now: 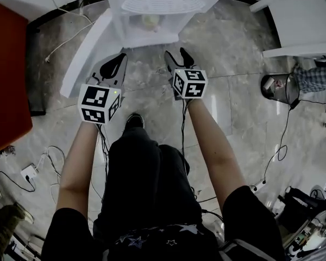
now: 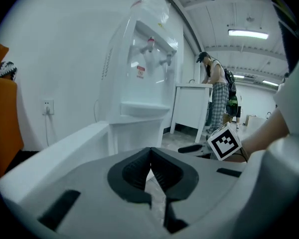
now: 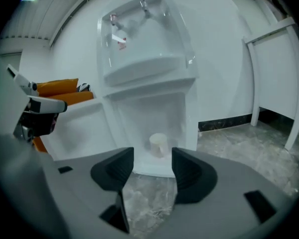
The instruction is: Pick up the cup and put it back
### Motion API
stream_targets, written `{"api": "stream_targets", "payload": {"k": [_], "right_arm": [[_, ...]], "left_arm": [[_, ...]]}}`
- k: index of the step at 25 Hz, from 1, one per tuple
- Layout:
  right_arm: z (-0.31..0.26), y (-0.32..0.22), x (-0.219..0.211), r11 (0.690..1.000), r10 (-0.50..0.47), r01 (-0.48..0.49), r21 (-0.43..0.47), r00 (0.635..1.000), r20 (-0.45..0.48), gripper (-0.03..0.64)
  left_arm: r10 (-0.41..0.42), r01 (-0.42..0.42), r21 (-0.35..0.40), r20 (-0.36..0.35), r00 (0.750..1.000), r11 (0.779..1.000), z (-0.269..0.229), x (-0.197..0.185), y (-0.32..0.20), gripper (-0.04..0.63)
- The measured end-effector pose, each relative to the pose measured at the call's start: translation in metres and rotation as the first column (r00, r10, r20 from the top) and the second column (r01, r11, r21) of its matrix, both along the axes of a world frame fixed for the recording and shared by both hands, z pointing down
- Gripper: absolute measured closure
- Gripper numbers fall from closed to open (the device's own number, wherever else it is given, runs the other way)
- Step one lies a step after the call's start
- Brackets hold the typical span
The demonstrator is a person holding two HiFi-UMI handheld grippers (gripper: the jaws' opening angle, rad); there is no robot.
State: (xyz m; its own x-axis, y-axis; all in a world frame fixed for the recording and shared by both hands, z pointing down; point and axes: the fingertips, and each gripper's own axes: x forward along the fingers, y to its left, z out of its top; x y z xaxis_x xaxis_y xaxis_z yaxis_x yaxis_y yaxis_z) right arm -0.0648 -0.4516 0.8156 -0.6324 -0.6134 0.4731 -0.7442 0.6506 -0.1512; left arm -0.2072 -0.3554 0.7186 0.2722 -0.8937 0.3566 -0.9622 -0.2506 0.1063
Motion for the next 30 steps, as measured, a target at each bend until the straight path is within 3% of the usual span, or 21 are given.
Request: {"api": "stream_targets", "payload": {"k": [9, 21, 22, 24, 30], "right_arm": [[0.081, -0.079, -0.053, 0.993, -0.103, 0.107, 0.051, 0.993, -0.06, 0.407], [0.156, -0.121, -0.096, 0.99, -0.138, 0.137, -0.011, 0.979, -0.151, 0.436], [0.159, -0.124, -0.099, 0.991, -0.132, 0.131, -0.018, 0.98, -0.151, 0.448], [0.162, -0.131, -0.101, 0.995, -0.102, 0.099, -0.026, 0.984, -0.146, 0.546], [0.149, -0.125, -0.102, 0.993, -0.12, 0.121, -0.006, 0.979, -0.168, 0.566]], "left_arm": [[0.021, -0.021, 0.016, -0.009, 1.0, 1.0, 0.09, -0.001, -0.054, 0.586], [-0.061, 0.061, -0.015, -0.041, 0.997, 0.998, 0.134, -0.022, -0.081, 0.586], [-0.064, 0.063, -0.016, -0.048, 0.997, 0.998, 0.135, -0.023, -0.079, 0.586], [-0.059, 0.058, -0.018, -0.056, 0.997, 0.998, 0.136, -0.022, -0.076, 0.586], [-0.038, 0.036, -0.037, -0.045, 0.998, 0.999, 0.135, -0.021, -0.061, 0.586]]}}
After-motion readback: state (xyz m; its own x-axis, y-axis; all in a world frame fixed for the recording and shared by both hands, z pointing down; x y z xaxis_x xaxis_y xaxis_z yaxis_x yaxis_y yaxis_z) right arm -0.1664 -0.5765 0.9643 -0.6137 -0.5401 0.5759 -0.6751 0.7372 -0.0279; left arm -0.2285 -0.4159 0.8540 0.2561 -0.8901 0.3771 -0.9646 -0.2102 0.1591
